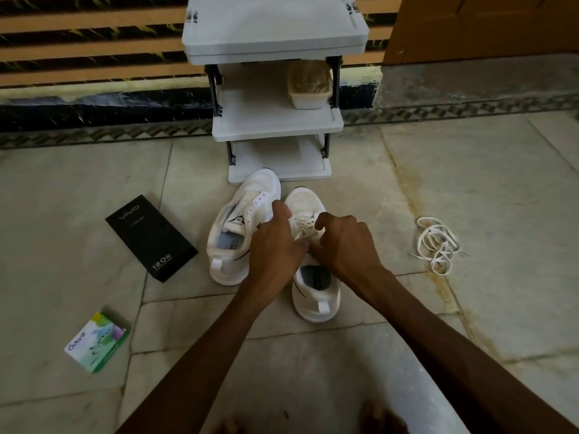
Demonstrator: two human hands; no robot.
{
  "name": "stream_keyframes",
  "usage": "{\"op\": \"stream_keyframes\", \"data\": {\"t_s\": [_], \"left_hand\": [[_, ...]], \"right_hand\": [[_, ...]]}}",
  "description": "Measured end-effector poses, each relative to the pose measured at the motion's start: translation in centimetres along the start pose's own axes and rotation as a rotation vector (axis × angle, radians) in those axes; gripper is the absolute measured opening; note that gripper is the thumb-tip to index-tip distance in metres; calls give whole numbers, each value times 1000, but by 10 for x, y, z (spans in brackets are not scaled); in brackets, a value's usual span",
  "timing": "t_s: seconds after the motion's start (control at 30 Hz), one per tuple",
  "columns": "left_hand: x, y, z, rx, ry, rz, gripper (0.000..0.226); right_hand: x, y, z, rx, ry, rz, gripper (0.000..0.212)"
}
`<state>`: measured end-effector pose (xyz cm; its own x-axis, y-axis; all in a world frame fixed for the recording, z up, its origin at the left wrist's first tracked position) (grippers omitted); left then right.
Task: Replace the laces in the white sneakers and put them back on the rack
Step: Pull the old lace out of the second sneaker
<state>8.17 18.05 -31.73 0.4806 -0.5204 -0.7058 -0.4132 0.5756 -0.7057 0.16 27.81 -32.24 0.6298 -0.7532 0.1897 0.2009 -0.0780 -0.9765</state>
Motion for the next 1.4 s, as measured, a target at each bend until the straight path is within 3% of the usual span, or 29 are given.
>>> {"op": "stream_keyframes", "data": {"t_s": [0.07, 0.13, 0.27, 0.3, 0.37, 0.43, 0.5, 0.53, 0.6, 0.7, 0.83, 0.97, 1.03, 1.13, 1.2, 1.27, 1.4], "left_hand": [[0, 1, 1, 10, 16, -24, 44], [4, -1, 0, 20, 19, -11, 42], [32, -2, -8, 56, -164, 125, 47], [36, 0, -10, 72, -189, 145, 48], [38, 3, -11, 123, -206, 205, 46], [32, 0, -8, 141, -136, 258, 37], [20, -18, -3, -20, 53, 232, 22], [16, -29, -2, -124, 148, 159, 22], [18, -44, -5, -205, 167, -172, 46], [51, -41, -20, -32, -49, -333, 75], [69, -40, -20, -8, -225, -326, 67], [66, -30, -16, 0, -334, -328, 66], [53, -30, -12, -74, -283, -388, 64], [13, -35, 3, -268, 22, -404, 35], [-7, -23, 17, -208, 187, -302, 21], [-15, -6, 29, -97, 218, -259, 23], [-6, 3, 26, -82, 127, -251, 19]], "right_hand": [[2, 0, 3, -6, -13, 51, 39], [-9, 0, 5, -34, 58, -99, 36], [-62, 20, 14, 4, 541, -912, 29], [-65, 24, 15, 40, 588, -1007, 30], [-60, 22, 7, 44, 464, -892, 31], [-41, 10, 2, 5, 191, -602, 31], [-20, 5, 4, 7, -46, -320, 41], [-13, 6, 6, 25, -116, -202, 48], [-2, 7, 9, 48, -180, -50, 58], [2, 7, 8, 50, -171, 6, 58], [-1, 4, 7, 39, -104, -31, 46], [3, 3, 9, 76, -140, 5, 48], [3, 3, 7, 98, -136, 8, 50], [2, 4, 3, 111, -120, -13, 49], [-1, 6, 0, 107, -112, -15, 46], [-2, 8, -1, 101, -111, -10, 41], [-6, 11, -7, 84, -95, -82, 25]]}}
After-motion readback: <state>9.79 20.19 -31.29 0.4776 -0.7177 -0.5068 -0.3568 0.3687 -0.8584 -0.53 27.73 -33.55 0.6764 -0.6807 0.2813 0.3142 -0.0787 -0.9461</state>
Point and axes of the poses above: each hand's wrist, its own z-axis away from the middle knuckle, its own y-axis out of the palm, x = y × z, the point moved 7 cm from there along -z, towards the middle knuckle, and after that the axes turned 7 degrees about z, right-handed, at the moved point
